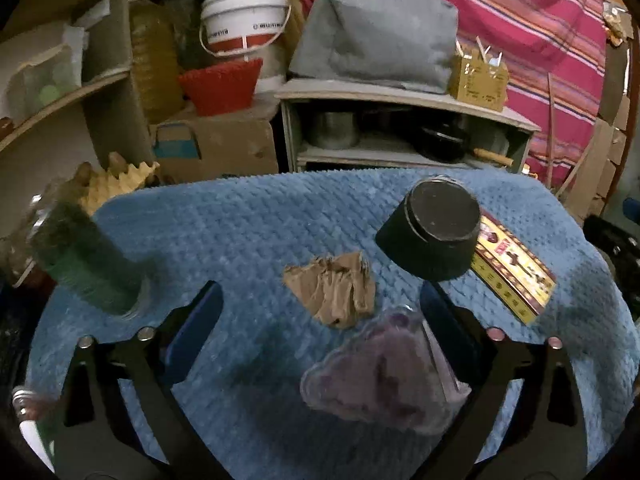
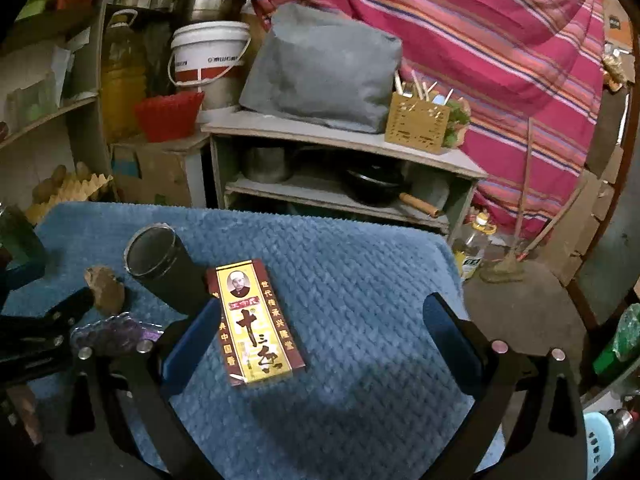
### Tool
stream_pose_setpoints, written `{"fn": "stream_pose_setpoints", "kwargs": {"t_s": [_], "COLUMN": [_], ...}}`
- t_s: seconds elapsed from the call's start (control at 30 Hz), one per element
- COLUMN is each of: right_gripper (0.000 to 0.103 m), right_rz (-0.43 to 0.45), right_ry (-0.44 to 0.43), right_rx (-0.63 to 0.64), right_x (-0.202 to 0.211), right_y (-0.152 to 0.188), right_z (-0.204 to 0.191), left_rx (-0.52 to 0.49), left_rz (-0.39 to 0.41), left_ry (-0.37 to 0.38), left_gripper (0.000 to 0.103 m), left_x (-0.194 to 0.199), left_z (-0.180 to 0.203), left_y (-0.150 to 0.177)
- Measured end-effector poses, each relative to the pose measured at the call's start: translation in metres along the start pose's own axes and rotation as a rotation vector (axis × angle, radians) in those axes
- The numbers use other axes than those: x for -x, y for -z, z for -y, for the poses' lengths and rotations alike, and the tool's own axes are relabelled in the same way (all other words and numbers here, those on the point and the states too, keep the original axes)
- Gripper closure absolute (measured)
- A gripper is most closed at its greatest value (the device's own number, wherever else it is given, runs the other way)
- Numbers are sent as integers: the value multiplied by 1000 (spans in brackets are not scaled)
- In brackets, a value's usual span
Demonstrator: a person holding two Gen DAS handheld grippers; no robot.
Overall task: Collect trash
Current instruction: 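Grasp the brown paper scrap with the left tool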
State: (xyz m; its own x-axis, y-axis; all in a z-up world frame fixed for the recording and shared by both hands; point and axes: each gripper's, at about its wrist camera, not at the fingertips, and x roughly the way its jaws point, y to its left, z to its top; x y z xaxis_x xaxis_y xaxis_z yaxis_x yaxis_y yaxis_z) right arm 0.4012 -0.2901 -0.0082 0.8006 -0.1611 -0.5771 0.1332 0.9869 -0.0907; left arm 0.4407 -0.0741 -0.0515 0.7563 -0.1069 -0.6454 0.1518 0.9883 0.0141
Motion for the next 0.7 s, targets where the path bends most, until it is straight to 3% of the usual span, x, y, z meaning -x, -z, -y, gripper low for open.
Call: {"fn": "stream_pose_setpoints", "kwargs": {"t_s": [0.1, 0.17, 0.27, 0.47, 0.7], "right_gripper": [5, 5, 5, 5, 5], "right_rz": [-20, -28, -37, -66, -87], "right_ry": [-3, -5, -26, -70, -111], "right_rx": [-3, -4, -4, 35, 75], "right_x": [-11, -15, -19, -23, -26], "right_y": [2, 3, 5, 4, 3], "right_z": [-1, -3, -10, -43, -86], "left_rx": [11, 10, 24, 55, 52], "left_rz": [-42, -65, -82, -48, 69], "left_ry": [34, 54, 99, 65, -81], "left_gripper": [36, 61, 87, 91, 91], "left_x": [-15, -22, -21, 8, 60], "left_z": [-2, -4, -11, -35, -64], "left_y": [-4, -3, -1, -2, 3]}}
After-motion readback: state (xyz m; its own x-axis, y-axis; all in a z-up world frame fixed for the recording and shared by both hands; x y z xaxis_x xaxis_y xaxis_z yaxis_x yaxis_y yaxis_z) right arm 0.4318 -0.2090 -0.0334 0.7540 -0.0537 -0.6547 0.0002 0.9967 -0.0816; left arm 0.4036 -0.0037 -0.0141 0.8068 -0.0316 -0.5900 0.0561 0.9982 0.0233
